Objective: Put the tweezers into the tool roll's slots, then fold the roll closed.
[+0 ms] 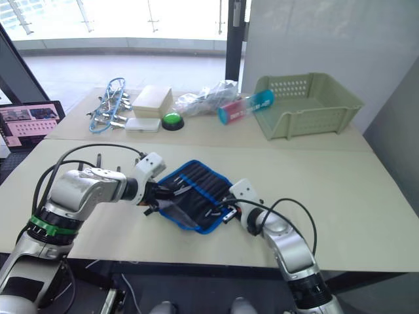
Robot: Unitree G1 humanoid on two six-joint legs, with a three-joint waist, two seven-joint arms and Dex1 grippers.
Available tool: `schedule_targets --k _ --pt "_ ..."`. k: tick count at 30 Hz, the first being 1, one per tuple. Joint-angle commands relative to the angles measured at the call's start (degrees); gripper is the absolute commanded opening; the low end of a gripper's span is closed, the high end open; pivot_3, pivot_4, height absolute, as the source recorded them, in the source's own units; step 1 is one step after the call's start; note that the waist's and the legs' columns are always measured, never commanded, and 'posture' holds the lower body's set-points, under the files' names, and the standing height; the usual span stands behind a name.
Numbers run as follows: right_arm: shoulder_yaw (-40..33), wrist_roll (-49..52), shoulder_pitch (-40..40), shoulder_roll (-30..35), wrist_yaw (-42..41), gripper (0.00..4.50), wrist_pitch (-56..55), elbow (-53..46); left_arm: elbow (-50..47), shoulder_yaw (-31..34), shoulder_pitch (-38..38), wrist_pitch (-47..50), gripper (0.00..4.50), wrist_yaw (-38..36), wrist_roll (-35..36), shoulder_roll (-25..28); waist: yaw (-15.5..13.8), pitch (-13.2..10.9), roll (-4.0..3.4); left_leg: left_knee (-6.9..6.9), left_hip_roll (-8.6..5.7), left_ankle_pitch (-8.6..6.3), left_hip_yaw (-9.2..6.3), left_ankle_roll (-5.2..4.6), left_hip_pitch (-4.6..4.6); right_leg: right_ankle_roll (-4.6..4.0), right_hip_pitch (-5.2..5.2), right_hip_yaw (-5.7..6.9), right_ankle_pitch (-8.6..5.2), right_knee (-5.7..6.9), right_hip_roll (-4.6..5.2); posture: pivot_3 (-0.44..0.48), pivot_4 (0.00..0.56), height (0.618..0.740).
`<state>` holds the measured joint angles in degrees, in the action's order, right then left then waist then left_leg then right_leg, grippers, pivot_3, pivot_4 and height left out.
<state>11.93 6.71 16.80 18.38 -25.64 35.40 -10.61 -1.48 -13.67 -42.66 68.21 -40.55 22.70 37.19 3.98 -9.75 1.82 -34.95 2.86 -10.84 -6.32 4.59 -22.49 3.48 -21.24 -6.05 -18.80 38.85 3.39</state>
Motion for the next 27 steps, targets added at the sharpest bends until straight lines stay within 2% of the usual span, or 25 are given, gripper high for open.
schedule_targets --k 1,8,14,20,24,27 --pt "2.63 -0.47 -2.18 -0.62 -0.32 0.07 3.88 2.45 3.01 -1.02 -0.80 -4.11 0.00 1.27 -2.53 -2.56 0.05 0.00 0.00 0.00 0.00 0.00 0.00 0.00 0.00 0.00 0.00 0.00 0.00 0.00 0.00 0.000 0.150 0.740" --pt "2.02 -0.65 -1.64 -0.72 0.01 0.07 4.33 2.24 12.22 -2.62 -3.05 -11.98 0.00 1.24 -6.96 -6.82 0.04 0.01 0.01 0.01 0.00 0.00 0.00 0.00 0.09 0.00 0.08 0.00 0.00 -0.01 0.00 0.000 0.150 0.740" --pt "2.21 -0.93 -1.77 -1.01 0.03 0.07 4.63 2.05 22.51 -0.92 -6.36 -21.32 0.00 1.70 -9.55 -11.88 -0.26 0.08 0.00 -0.02 -0.01 0.00 0.00 0.00 0.11 0.00 0.16 0.00 0.00 -0.07 0.01 0.000 0.150 0.740" --pt "1.92 -1.29 -2.27 -1.05 0.47 0.07 5.62 1.88 26.15 -0.12 -6.82 -25.95 0.00 -0.04 -10.97 -12.74 -0.30 0.10 0.00 -0.02 -0.02 0.00 0.00 0.00 0.12 0.01 0.18 0.00 0.00 -0.09 0.01 0.000 0.150 0.740" --pt "1.68 -1.51 -2.25 -1.52 1.28 0.07 6.07 2.15 24.72 1.09 -6.03 -26.31 0.00 -2.70 -9.91 -11.87 -0.17 0.10 0.00 -0.02 -0.02 0.00 0.00 0.00 0.11 0.01 0.18 0.00 -0.01 -0.09 0.01 0.000 0.150 0.740" --pt "1.64 -1.63 -2.26 -1.62 1.37 0.00 5.97 2.26 21.75 2.46 -5.25 -25.07 0.90 -4.82 -8.76 -10.26 0.15 0.10 0.00 0.01 -0.02 0.00 0.00 0.00 0.10 0.01 0.16 0.00 -0.01 -0.10 0.01 0.000 0.150 0.740"
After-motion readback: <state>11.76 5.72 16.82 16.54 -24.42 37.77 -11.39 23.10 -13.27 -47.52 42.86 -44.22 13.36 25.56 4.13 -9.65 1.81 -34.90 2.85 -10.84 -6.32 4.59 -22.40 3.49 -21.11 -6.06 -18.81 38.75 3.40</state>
